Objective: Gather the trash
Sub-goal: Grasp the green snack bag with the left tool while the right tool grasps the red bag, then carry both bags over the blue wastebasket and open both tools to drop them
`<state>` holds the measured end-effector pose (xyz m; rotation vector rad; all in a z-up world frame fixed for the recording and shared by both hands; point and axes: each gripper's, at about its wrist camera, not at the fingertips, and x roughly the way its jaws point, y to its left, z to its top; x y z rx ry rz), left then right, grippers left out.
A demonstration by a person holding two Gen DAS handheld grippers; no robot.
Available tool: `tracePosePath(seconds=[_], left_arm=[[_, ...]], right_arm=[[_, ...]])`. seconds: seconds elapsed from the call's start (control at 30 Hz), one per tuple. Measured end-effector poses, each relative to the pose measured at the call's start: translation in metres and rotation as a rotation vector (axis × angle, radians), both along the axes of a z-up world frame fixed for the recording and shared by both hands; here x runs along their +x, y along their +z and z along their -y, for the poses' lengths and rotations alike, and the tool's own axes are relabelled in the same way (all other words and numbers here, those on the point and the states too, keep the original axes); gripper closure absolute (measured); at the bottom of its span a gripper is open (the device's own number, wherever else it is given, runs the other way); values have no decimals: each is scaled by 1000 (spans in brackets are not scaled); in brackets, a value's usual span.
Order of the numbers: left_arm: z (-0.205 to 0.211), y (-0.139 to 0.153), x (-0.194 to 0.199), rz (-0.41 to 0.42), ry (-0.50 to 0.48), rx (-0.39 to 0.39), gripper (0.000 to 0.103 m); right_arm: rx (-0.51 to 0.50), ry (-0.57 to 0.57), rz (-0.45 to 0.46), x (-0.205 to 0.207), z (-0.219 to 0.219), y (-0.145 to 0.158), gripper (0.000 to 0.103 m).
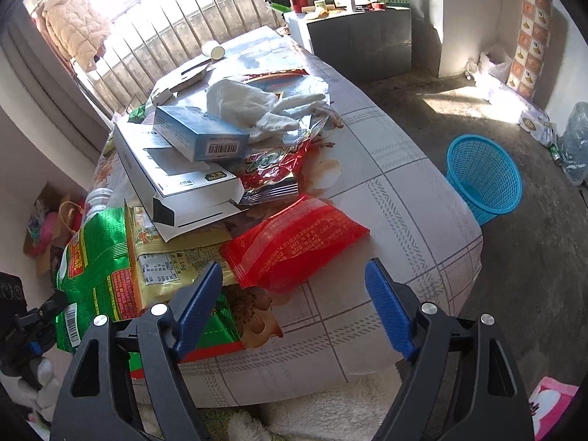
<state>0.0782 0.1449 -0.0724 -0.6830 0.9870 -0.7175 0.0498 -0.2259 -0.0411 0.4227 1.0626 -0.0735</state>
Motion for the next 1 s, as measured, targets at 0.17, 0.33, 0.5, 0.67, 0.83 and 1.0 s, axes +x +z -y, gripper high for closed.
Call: tracePosePath(seconds=[0.17, 0.33, 0.5, 0.67, 0.83, 1.0], left_arm=[[-2, 10, -8, 27, -11, -6, 86], [1, 25, -18, 64, -43, -9, 89], [4, 51, -31, 130, -72, 13, 92], [0, 79, -45, 182, -62, 28, 93], [-11, 104, -58, 212, -31, -10, 96], [-17, 136, -74, 275, 9, -60, 97]], right_arm=[[292, -122, -54, 5, 29, -26, 26], [454, -212, -104, 16, 40, -47, 26], [529, -250, -120, 30, 41, -60, 26], [532, -269, -101, 34, 46, -58, 34], [527, -263, -84, 35, 55, -61, 48], [550, -243, -61, 31, 62, -64, 63]])
